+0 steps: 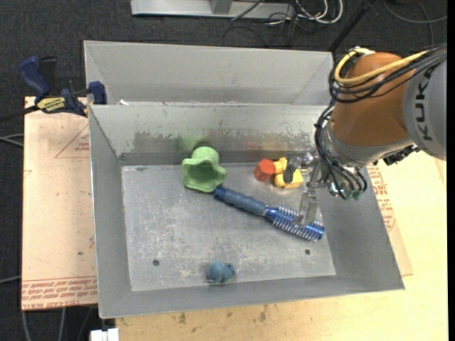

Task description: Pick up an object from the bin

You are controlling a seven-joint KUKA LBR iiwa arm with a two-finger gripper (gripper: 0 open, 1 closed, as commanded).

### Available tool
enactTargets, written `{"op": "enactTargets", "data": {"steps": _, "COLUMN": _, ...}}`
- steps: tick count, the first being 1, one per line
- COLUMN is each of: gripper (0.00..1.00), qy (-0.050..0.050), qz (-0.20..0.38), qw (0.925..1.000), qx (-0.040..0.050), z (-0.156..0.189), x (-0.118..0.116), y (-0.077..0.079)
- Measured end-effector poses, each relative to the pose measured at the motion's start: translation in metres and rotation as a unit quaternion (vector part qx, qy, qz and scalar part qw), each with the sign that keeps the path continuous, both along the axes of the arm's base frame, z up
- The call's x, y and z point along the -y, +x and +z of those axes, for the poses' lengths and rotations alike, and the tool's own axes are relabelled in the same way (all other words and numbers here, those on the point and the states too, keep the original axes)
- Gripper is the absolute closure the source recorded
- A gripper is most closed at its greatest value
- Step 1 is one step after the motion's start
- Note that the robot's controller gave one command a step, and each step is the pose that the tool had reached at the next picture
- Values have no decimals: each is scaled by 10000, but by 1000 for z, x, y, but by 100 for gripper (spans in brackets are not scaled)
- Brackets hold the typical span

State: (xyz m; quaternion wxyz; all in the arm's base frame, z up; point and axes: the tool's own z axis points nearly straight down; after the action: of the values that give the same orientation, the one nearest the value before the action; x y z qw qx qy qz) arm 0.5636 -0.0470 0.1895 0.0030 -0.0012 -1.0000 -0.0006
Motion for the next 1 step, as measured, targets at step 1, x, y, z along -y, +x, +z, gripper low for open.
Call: {"op": "enactTargets", "data": {"steps": 1, "gripper": 0, "qy": -1, "qz": -32, "qw": 10000, "qx": -1, "z": -124, "x": 40, "y": -23}}
